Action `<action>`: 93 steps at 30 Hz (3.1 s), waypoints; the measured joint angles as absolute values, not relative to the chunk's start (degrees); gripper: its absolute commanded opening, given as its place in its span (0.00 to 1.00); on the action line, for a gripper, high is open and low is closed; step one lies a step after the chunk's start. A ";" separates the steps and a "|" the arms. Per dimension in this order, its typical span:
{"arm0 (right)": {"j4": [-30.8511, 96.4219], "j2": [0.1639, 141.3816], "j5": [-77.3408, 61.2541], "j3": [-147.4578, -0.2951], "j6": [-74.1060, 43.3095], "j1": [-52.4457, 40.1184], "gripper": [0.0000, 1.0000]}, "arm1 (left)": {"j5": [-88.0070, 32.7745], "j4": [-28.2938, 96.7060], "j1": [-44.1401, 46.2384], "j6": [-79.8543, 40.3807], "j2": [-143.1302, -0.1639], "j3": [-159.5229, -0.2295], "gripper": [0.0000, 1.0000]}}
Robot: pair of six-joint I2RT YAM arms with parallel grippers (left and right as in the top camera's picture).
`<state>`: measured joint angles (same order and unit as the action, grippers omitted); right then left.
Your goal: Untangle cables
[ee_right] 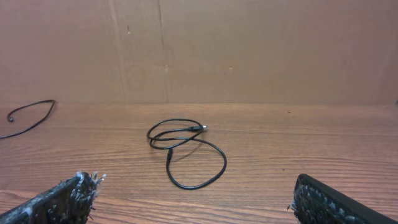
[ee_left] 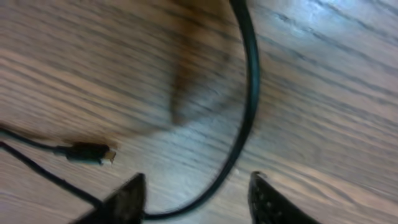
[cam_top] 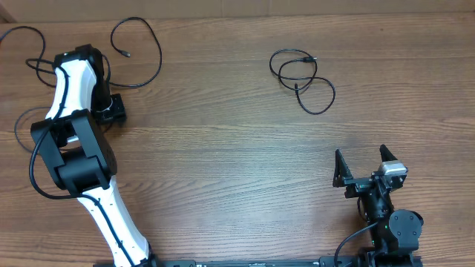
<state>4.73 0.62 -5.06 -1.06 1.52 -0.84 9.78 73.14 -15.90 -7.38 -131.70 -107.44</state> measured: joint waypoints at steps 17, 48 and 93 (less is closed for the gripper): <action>4.75 0.62 -5.06 -1.06 1.50 -0.84 1.00 | 20.08 60.20 -24.53 -7.25 -131.70 -107.33 0.04; 4.75 0.62 -5.06 -1.06 1.50 -0.84 1.00 | -7.14 90.26 -25.43 -11.97 -131.70 -124.77 1.00; 4.73 0.62 -5.06 -1.06 1.50 -0.84 1.00 | 13.30 82.06 3.27 -18.46 -116.31 -125.73 1.00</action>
<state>4.73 0.62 -5.06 -1.06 1.50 -0.84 13.30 82.06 3.27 -18.46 -116.31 -125.73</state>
